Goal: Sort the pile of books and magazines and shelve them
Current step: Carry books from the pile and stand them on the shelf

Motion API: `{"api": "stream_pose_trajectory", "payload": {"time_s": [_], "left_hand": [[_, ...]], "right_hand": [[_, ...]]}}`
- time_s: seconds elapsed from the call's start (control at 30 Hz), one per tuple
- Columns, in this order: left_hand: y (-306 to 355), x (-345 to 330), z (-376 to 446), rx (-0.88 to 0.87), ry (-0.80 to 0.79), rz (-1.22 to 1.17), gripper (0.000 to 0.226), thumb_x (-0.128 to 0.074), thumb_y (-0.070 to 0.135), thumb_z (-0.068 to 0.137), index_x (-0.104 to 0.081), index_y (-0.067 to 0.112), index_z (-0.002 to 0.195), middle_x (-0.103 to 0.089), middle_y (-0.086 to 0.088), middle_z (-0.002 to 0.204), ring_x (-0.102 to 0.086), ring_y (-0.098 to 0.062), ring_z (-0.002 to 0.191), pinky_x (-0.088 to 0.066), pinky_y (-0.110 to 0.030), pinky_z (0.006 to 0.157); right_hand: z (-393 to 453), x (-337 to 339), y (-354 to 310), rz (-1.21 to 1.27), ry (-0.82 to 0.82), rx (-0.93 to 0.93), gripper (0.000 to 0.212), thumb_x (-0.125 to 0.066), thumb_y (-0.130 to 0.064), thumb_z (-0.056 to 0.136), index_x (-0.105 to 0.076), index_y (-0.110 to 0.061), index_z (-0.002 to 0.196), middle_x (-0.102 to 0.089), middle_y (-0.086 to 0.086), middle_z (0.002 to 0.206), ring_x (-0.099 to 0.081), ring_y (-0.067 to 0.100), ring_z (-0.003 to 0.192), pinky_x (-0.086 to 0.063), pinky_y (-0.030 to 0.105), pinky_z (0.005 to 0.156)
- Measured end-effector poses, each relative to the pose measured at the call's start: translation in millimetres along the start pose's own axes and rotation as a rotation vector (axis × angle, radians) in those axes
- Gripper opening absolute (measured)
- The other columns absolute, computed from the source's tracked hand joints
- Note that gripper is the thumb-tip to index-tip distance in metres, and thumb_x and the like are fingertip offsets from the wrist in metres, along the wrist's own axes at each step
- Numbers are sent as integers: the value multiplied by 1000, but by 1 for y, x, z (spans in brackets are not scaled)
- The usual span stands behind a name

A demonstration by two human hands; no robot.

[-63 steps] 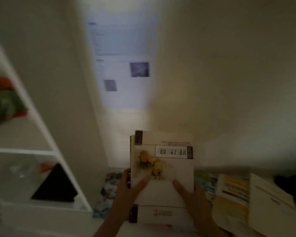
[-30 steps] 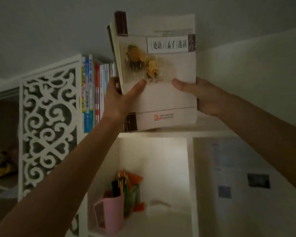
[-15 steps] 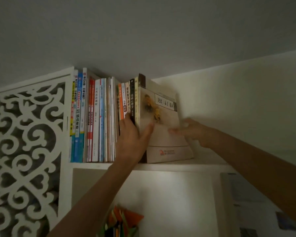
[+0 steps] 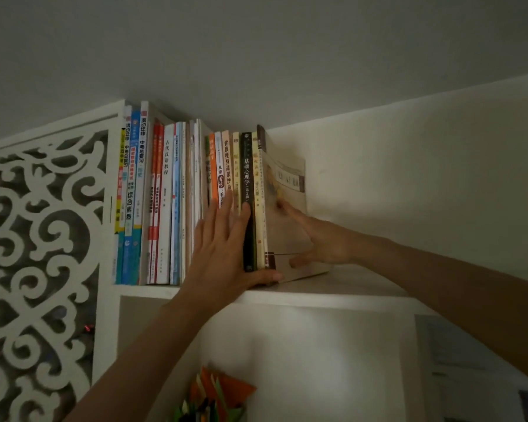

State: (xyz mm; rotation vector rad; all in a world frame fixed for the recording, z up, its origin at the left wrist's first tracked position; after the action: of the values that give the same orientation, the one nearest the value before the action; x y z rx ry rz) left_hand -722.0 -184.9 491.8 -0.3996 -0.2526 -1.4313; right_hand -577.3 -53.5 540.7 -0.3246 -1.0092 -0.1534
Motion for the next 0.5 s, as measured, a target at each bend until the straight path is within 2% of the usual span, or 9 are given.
{"api": "stream_pose_trajectory", "payload": {"time_s": [0.1,0.17,0.2,0.27,0.3,0.33,0.4,0.43,0.5], "left_hand": [[0,9,1,4,-63,-69,109,-38,78,58,12,27,140,22,11,146,12,-7,137,4,-34,114],[-10,17,0,-53,-113,-131,110,-49,76,60,8,29,140,17,13,148,9,-5,137,0,-36,114],[-17,21,-1,-81,-129,-131,109,-53,74,62,6,29,141,14,14,149,7,-7,138,-2,-38,115],[-26,23,-4,-94,-158,-46,105,-61,64,68,8,32,140,13,16,149,11,-7,138,0,-43,116],[-27,22,-4,-73,-158,7,104,-63,58,71,12,33,139,15,18,147,16,-7,137,5,-43,114],[-26,20,-4,-53,-142,44,104,-63,55,73,16,33,138,16,19,146,19,-8,136,9,-41,112],[-20,18,-4,-29,-122,82,107,-62,55,75,21,29,137,18,19,145,24,-10,134,15,-40,109],[-19,17,-4,-22,-126,88,107,-61,56,75,23,29,136,19,19,145,26,-11,133,16,-40,108],[-22,16,-4,-17,-139,80,105,-60,57,76,23,32,135,21,20,144,27,-10,132,15,-41,109]], "right_hand": [[2,7,-3,-51,-34,-60,122,-78,-29,73,22,-34,144,-15,8,157,-26,25,140,-27,38,114],[-3,9,-9,4,-49,-54,121,-78,-25,74,18,-33,146,-16,3,156,-27,20,139,-27,32,113],[-8,10,-14,93,-38,-27,118,-78,-21,74,13,-33,148,-20,-4,154,-30,12,137,-32,25,110],[-19,12,-27,344,19,58,109,-76,-16,76,3,-37,148,-28,-20,142,-39,-11,122,-44,11,90],[-23,10,-34,429,42,85,106,-74,-16,78,1,-41,148,-27,-22,142,-38,-14,121,-47,13,84],[-25,6,-40,450,51,99,105,-74,-17,78,1,-44,147,-21,-20,147,-34,-8,128,-49,21,86],[-23,-6,-47,327,69,119,111,-75,-14,77,7,-43,146,-5,-13,156,-26,14,139,-44,39,97],[-19,-10,-48,264,94,139,114,-75,-11,76,10,-42,146,-1,-10,157,-26,21,140,-41,42,99],[-14,-14,-48,246,121,156,117,-74,-7,76,13,-38,146,3,-8,158,-21,22,141,-41,38,101]]}}
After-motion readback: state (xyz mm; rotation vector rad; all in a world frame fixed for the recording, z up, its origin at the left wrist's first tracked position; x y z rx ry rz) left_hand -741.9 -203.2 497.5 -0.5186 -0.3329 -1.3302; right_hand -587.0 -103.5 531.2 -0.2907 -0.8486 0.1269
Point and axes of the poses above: each hand's wrist, its own z-axis towards the middle knuckle, its own x-axis out of the back of the hand, y = z × x, the point moved 1 cm from there along z, towards the middle knuckle
